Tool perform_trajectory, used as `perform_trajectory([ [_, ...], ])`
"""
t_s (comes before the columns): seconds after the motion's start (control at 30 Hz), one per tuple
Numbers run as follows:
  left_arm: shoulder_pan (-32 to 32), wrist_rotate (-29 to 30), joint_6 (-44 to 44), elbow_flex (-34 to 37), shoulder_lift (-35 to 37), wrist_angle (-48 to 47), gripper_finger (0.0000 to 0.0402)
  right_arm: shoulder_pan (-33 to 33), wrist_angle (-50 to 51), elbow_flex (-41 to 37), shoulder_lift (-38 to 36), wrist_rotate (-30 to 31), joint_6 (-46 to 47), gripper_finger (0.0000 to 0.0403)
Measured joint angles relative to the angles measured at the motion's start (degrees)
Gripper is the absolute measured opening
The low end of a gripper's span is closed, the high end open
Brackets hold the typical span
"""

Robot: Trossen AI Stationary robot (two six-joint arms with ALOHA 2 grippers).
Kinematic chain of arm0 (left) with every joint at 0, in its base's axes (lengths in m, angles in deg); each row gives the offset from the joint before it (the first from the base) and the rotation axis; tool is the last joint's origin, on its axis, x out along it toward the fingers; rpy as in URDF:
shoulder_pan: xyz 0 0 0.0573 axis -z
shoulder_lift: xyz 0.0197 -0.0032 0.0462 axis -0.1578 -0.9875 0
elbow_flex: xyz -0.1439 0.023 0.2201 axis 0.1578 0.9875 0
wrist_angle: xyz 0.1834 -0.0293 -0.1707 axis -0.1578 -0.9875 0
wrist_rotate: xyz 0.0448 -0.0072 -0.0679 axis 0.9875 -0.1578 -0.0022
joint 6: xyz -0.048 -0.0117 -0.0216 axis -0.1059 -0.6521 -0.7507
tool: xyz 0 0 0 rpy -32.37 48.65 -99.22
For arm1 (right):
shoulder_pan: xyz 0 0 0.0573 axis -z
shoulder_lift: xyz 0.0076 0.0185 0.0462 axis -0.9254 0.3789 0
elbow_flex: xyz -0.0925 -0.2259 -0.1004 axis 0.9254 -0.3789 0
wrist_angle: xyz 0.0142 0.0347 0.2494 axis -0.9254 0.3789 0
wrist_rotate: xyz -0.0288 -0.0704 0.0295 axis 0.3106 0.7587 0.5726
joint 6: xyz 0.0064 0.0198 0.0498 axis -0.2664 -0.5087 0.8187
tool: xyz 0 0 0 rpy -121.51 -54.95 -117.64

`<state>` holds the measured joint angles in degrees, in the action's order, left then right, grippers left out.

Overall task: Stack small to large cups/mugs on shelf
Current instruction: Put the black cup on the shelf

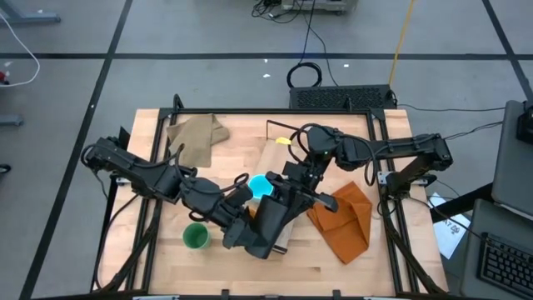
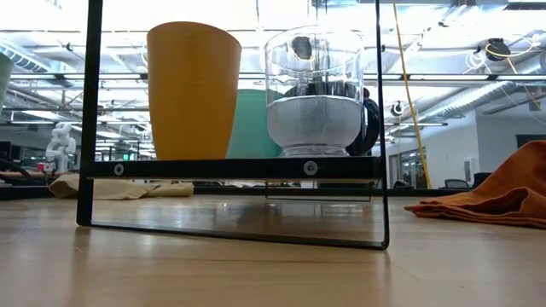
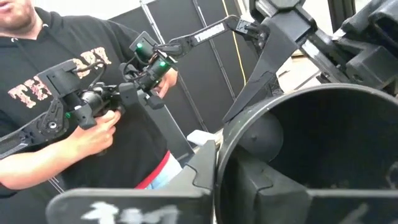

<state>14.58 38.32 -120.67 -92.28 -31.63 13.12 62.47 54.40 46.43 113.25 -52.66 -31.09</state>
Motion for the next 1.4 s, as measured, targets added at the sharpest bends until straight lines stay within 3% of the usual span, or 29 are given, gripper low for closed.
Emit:
perform_trajectory([
  [0.13,-0.2,1.3,0.3,0.0,0.0,0.2,0.0283,0.1,-1.1,0.0,0.0,1.1,0.9,0.0045],
  [0.43,-0.5,2.6,1.6,0.0,0.0,-0.6,0.0299,1.1,-3.2,0.0,0.0,1.7,5.6,0.0101],
  [0.67,-1.5,2.6,3.8,0.0,0.0,-3.1,0.0283,1.6,-3.0,0.0,-0.5,1.7,6.6,0.0142],
  [0.9,-2.5,2.7,5.4,-0.1,0.0,-3.6,0.0299,2.7,-2.9,0.0,-0.8,1.4,7.0,0.0158],
  [1.07,-3.1,2.6,6.3,-0.1,0.0,-3.5,0.0281,3.9,-2.9,0.0,-1.1,1.4,7.9,0.0164],
  [1.4,-3.3,-0.6,3.9,0.0,0.0,-2.7,0.0287,5.2,-3.1,0.0,-1.3,-0.4,10.0,0.0178],
])
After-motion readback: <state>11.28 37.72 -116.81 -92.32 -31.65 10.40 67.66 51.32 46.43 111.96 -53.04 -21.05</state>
